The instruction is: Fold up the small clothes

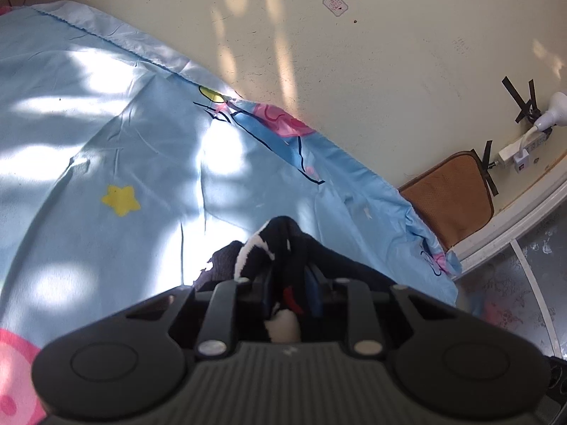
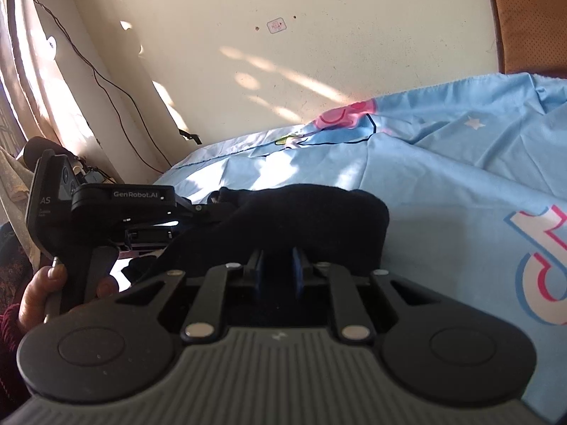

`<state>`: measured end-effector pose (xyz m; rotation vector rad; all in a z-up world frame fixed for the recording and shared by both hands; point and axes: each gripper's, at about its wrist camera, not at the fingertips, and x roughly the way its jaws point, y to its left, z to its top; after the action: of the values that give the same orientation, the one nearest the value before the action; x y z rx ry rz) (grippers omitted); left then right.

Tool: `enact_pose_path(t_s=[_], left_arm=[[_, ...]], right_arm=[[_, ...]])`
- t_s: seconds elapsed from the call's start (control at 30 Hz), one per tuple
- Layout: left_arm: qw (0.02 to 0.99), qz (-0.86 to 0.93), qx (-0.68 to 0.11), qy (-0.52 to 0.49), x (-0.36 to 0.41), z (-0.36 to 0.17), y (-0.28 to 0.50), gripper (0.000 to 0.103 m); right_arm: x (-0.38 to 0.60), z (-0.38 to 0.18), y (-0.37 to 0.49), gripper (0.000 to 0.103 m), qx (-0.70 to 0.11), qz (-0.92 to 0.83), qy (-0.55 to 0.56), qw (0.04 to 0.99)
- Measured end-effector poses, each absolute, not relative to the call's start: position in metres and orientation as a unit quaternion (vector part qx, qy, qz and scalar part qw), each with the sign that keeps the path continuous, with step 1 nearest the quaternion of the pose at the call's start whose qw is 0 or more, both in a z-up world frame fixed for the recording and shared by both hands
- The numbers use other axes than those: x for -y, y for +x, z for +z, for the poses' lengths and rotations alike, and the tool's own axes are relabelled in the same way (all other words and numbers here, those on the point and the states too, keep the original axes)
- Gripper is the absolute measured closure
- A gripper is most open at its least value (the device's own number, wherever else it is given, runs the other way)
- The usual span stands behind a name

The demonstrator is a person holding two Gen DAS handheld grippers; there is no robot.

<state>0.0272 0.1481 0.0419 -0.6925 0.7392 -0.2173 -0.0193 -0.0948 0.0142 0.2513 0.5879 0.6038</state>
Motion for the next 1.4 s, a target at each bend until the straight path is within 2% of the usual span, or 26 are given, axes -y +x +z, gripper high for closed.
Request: enact_pose_path(t_s=[0.03, 0.07, 0.1, 0.13, 0.17, 0.2, 0.27, 0.43, 0.6, 0.73, 0.77, 0.8, 0.9, 1.0, 1.2, 1.33, 1.4], left_arm=[[0.866, -0.113, -0.352, -0.338, -0.152, 0.047, 0.023, 0.079], [0.865, -0.120, -0.345, -0.343, -0.157, 0.054, 0.018, 0.075], [0.868, -0.128, -0.334, -0.345, -0.162, 0.061, 0.011, 0.063], [0.873, -0.129, -0.319, -0.344, -0.168, 0.070, 0.001, 0.039], [0.881, -0.122, -0.307, -0.339, -0.173, 0.076, -0.007, 0.024], [0.891, -0.112, -0.293, -0.328, -0.177, 0.083, -0.016, 0.000], [0.896, -0.118, -0.291, -0.313, -0.183, 0.087, -0.025, 0.000], [0.860, -0.155, -0.353, -0.334, -0.179, 0.064, -0.022, 0.000], [0.847, -0.166, -0.395, -0.315, -0.153, 0.034, -0.021, 0.000], [0.865, -0.157, -0.392, -0.271, -0.134, 0.034, -0.025, 0.004], [0.864, -0.160, -0.394, -0.271, -0.132, 0.036, -0.024, 0.005], [0.861, -0.164, -0.395, -0.274, -0.130, 0.039, -0.021, 0.006], [0.862, -0.180, -0.384, -0.278, -0.123, 0.055, -0.007, 0.006], [0.872, -0.191, -0.356, -0.277, -0.116, 0.083, 0.022, 0.011], [0.900, -0.195, -0.294, -0.257, -0.094, 0.124, 0.114, 0.011], [0.900, -0.155, -0.320, -0.251, -0.080, 0.087, 0.189, 0.013], [0.880, -0.124, -0.378, -0.259, -0.074, 0.050, 0.220, 0.022]], right_arm=[[0.101, 0.016, -0.021, 0.081, -0.282, 0.294, 0.139, 0.903], [0.111, 0.018, -0.024, 0.072, -0.277, 0.297, 0.160, 0.900], [0.122, 0.019, -0.029, 0.047, -0.269, 0.296, 0.175, 0.900], [0.132, 0.020, -0.033, 0.030, -0.259, 0.283, 0.187, 0.904], [0.143, 0.019, -0.038, 0.010, -0.248, 0.267, 0.200, 0.909], [0.154, 0.017, -0.041, 0.010, -0.242, 0.259, 0.215, 0.910], [0.169, 0.008, -0.035, 0.010, -0.265, 0.266, 0.245, 0.894], [0.178, -0.020, -0.018, 0.010, -0.320, 0.273, 0.320, 0.849], [0.143, -0.027, -0.014, 0.011, -0.347, 0.314, 0.283, 0.837], [0.098, -0.019, -0.017, 0.026, -0.350, 0.321, 0.191, 0.859], [0.092, -0.015, -0.018, 0.032, -0.344, 0.316, 0.174, 0.867], [0.089, -0.010, -0.017, 0.043, -0.335, 0.318, 0.169, 0.870], [0.091, 0.010, -0.016, 0.056, -0.294, 0.334, 0.163, 0.881], [0.094, 0.031, -0.005, 0.057, -0.239, 0.324, 0.143, 0.904], [0.115, 0.062, 0.074, 0.056, -0.151, 0.307, 0.118, 0.932], [0.122, 0.038, 0.156, 0.056, -0.178, 0.275, 0.112, 0.938], [0.122, 0.011, 0.192, 0.055, -0.227, 0.242, 0.115, 0.936]])
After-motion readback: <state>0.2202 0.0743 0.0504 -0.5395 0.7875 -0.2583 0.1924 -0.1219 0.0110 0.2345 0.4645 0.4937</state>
